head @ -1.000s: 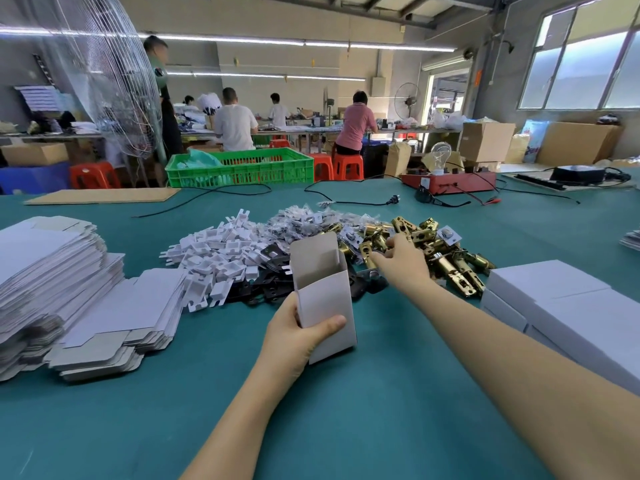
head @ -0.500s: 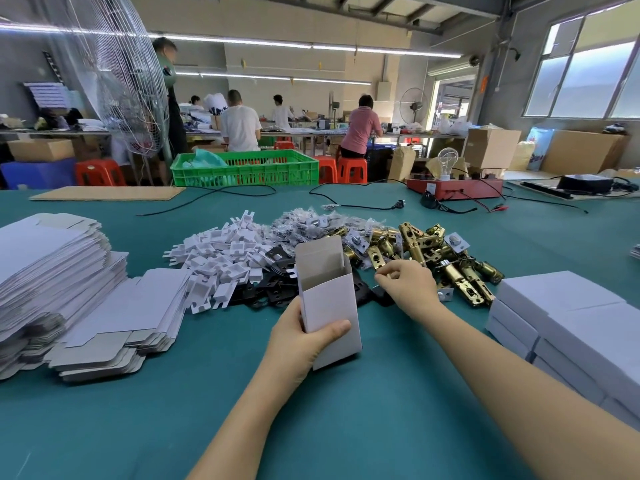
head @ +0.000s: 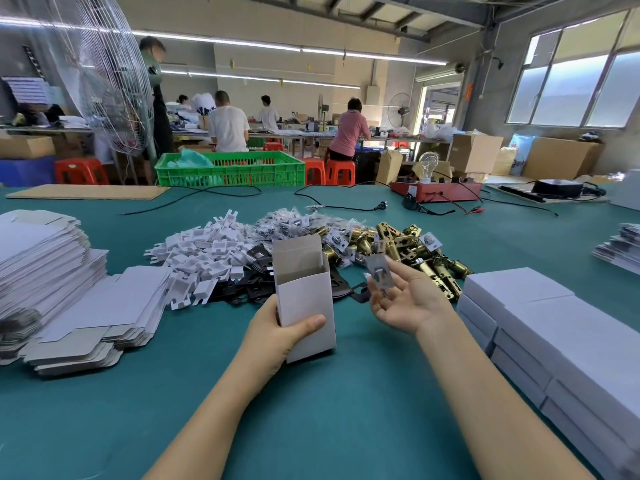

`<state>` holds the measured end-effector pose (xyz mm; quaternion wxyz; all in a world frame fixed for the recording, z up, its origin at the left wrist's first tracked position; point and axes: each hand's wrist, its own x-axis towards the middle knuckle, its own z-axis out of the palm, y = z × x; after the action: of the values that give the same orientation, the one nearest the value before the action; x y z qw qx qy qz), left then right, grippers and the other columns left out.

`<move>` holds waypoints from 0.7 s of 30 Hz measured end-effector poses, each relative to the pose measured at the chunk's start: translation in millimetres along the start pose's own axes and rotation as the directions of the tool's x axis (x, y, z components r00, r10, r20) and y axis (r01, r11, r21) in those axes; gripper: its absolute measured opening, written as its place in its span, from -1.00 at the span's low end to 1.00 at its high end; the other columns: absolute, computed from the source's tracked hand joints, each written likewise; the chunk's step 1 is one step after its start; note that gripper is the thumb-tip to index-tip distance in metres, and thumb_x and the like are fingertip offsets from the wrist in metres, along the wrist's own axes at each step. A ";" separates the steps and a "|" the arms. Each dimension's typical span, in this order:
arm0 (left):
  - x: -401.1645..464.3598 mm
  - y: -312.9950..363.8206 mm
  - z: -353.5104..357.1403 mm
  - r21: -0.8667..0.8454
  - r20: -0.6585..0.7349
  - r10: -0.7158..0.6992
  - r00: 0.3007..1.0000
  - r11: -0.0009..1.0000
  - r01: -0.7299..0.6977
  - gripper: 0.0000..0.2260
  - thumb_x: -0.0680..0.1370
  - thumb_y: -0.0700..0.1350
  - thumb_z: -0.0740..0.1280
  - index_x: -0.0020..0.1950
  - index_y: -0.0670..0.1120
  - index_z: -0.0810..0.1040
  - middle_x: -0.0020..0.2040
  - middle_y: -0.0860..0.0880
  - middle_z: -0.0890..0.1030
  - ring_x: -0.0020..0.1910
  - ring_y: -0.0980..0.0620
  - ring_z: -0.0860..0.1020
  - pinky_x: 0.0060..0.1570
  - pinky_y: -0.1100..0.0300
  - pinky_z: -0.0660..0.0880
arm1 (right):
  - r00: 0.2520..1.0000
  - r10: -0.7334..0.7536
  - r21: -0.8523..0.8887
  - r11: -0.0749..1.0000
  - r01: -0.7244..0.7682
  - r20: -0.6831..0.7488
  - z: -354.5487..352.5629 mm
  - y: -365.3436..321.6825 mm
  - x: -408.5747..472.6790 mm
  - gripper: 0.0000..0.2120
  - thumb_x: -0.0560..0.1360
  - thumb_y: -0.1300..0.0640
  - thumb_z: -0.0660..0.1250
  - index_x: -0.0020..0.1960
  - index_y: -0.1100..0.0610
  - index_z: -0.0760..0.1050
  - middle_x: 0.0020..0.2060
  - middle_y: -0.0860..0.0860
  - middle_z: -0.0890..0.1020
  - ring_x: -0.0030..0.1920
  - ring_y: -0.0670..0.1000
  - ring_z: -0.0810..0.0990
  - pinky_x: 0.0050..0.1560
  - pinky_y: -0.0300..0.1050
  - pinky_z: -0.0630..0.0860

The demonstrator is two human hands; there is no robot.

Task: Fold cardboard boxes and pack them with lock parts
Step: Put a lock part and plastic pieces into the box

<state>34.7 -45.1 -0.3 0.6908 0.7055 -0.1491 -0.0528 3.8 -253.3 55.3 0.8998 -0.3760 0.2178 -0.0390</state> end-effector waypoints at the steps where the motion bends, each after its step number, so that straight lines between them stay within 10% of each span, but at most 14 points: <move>1: -0.1 0.2 0.1 0.008 -0.005 0.002 1.000 1.000 -0.002 -0.64 0.39 -0.12 0.56 0.12 0.09 0.56 -0.03 0.15 0.70 -0.06 0.20 0.65 -0.19 0.36 0.53 | 0.999 0.013 0.040 0.999 -0.014 0.033 -1.5 -3.3 -1.3 -0.73 0.41 0.11 0.43 0.07 0.19 0.57 -0.12 0.06 0.61 -0.17 0.00 0.53 -0.21 -0.18 0.41; 8: -0.9 -1.1 1.1 0.031 -0.021 0.002 1.000 1.000 -0.002 -0.58 0.38 -0.12 0.58 0.18 0.05 0.55 0.05 0.08 0.68 0.02 0.12 0.64 0.01 0.17 0.57 | 0.976 -0.176 -0.321 0.924 0.209 0.128 3.3 -38.3 -23.9 -0.78 0.28 0.00 0.48 -0.15 0.09 0.58 -0.26 -0.01 0.65 -0.28 -0.06 0.50 -0.23 -0.23 0.39; 14: -4.0 0.2 4.1 0.064 -0.002 0.029 1.000 0.997 -0.029 -0.48 0.22 0.04 0.55 0.16 0.07 0.56 0.03 0.08 0.69 0.06 0.06 0.64 0.13 -0.01 0.57 | 0.902 -0.363 -0.253 0.873 0.417 0.233 21.6 -61.7 -49.1 -0.74 0.29 0.08 0.47 -0.11 0.17 0.50 -0.33 0.05 0.66 -0.35 -0.03 0.64 -0.32 -0.25 0.59; 21: -8.8 2.7 8.0 0.169 0.017 0.061 0.998 0.984 -0.063 -0.49 0.16 0.19 0.52 0.09 0.17 0.56 -0.02 0.25 0.67 0.00 0.25 0.60 0.04 0.13 0.53 | 0.883 -0.244 -0.241 0.901 0.359 0.402 52.9 -42.1 -61.5 -0.79 0.41 0.33 0.41 -0.02 0.26 0.43 -0.22 0.19 0.69 -0.20 0.13 0.70 -0.24 -0.11 0.65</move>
<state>23.7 -50.3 0.9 0.6288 0.7564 -0.1790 -0.0224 -25.4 -234.2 139.7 0.8367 -0.5422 -0.0103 -0.0758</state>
